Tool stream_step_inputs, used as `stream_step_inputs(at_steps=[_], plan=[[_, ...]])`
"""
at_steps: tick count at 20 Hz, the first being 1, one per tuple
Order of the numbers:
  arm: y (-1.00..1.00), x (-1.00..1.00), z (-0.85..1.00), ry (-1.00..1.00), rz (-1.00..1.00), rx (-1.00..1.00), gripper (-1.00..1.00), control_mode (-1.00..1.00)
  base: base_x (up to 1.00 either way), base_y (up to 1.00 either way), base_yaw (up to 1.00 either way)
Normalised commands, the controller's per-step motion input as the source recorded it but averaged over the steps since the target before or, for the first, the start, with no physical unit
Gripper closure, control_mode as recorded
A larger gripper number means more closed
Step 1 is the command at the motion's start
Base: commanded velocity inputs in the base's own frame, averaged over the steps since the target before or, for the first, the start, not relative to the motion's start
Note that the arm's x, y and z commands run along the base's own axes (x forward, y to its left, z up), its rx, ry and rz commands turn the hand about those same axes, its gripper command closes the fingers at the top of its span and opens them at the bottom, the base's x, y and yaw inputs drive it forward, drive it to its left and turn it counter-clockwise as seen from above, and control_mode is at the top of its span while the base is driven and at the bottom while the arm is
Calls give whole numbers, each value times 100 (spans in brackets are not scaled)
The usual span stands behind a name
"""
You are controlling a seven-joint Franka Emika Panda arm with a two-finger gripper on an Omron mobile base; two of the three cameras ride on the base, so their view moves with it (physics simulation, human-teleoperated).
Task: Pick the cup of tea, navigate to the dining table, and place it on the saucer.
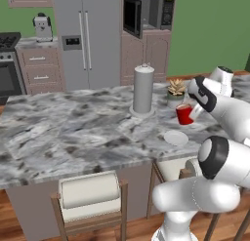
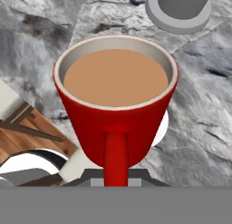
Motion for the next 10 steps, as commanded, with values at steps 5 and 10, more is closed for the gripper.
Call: stream_step_inputs(at_steps=[5,10], plan=[[0,27,-9,9,2,0,100,-100,0,0,0],[0,3,-17,6,0,0,100,-100,0,0,0]])
